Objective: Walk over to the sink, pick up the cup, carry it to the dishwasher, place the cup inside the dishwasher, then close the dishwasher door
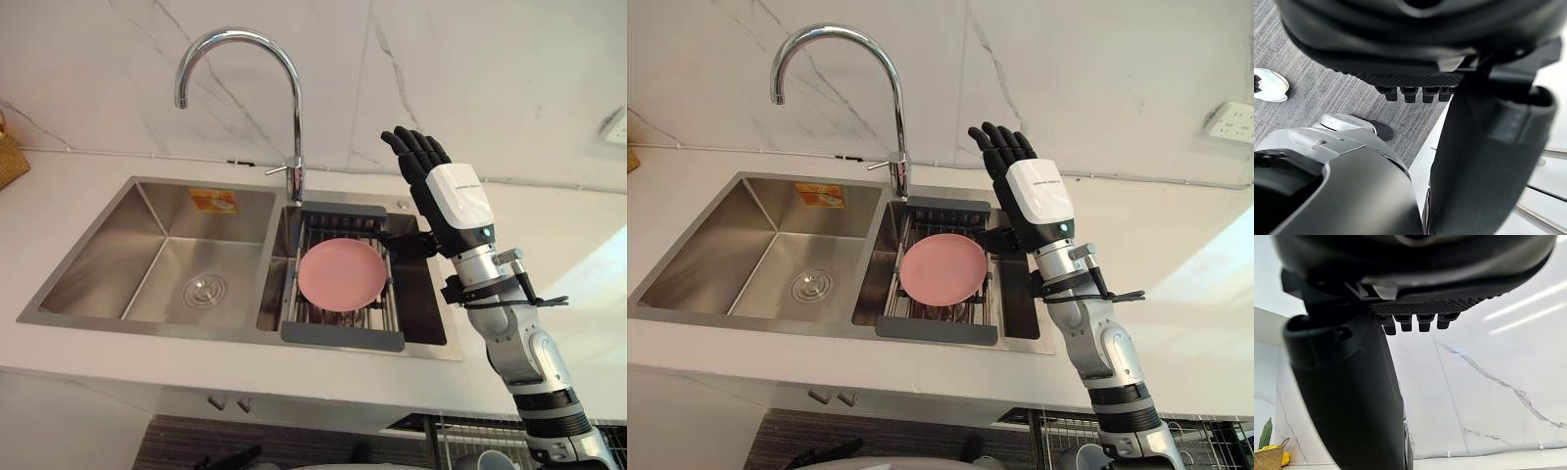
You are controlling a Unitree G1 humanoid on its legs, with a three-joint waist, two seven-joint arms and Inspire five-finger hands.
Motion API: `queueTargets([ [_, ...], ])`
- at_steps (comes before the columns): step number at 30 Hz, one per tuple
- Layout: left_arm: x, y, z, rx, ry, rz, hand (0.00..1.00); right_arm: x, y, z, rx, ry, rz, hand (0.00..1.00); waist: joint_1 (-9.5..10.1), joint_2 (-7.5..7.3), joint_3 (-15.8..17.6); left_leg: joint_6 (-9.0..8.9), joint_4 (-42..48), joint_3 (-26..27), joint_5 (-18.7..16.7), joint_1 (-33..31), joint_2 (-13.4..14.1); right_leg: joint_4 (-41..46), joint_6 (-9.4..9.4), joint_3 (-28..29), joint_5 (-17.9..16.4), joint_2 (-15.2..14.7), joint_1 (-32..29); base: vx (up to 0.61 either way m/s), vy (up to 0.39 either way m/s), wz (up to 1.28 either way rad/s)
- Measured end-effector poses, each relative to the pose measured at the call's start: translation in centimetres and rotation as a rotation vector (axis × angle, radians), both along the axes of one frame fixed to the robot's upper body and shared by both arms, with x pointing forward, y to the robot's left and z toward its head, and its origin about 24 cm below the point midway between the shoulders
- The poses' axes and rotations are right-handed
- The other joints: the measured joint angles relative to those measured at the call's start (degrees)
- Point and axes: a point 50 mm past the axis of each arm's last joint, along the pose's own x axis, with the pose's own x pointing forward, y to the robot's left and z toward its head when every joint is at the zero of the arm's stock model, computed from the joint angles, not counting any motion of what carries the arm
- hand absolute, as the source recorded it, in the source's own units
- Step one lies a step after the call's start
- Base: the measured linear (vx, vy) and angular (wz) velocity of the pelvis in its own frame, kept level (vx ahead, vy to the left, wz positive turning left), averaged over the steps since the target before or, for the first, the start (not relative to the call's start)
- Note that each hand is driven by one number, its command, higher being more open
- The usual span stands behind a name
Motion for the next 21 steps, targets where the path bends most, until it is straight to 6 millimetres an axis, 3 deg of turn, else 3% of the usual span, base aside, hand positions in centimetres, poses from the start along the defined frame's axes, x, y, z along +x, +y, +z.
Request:
queueTargets([
  [4, 0.3, 0.1, 0.1, 0.002, -0.011, -0.001, 1.00, -0.1, -0.1, 0.0, 0.025, 0.011, 0.009, 1.00, 0.00, -0.57, 0.4, 0.00, 0.1, -0.1, 0.0, -0.6, 0.0, 0.0, -0.02, -0.1, 0.0, -0.1, -0.4, 0.00, 0.000, 0.01],
  [7, 1.6, 0.2, 0.6, 0.013, -0.069, -0.010, 1.00, -0.5, -0.7, 0.2, 0.155, 0.076, 0.056, 1.00, 0.03, -1.22, 2.0, 0.00, 1.5, -0.7, 0.0, -2.9, -0.1, 0.1, 0.01, -0.8, 0.4, -0.3, -1.7, -0.02, 0.016, 0.11],
  [12, 4.3, 0.5, 1.9, 0.029, -0.209, -0.018, 1.00, -1.1, -2.2, 0.8, 0.296, 0.190, 0.109, 1.00, -0.71, -0.98, 6.0, 0.11, 6.0, -0.6, -0.6, -8.2, 0.0, 1.7, 0.01, -2.2, 0.6, -1.3, -4.6, -0.05, 0.044, 0.15],
  [15, 5.7, 0.8, 2.7, 0.036, -0.284, -0.044, 1.00, -1.6, -2.9, 1.3, 0.251, 0.271, 0.124, 1.00, -1.16, -0.74, 9.1, 0.17, 11.8, 0.5, -3.1, -12.5, 1.0, 7.1, 0.37, -2.1, -1.9, -2.5, -8.3, -0.10, 0.104, 0.03],
  [21, 5.5, 1.9, 3.0, 0.061, -0.273, -0.055, 1.00, -2.4, -2.5, 1.1, 0.134, 0.333, 0.131, 1.00, -2.18, -0.45, 9.4, 0.38, 13.1, 5.0, -4.1, -13.0, 2.0, 9.4, 0.78, -1.7, -3.1, -3.7, -9.5, 0.01, 0.047, 0.00],
])
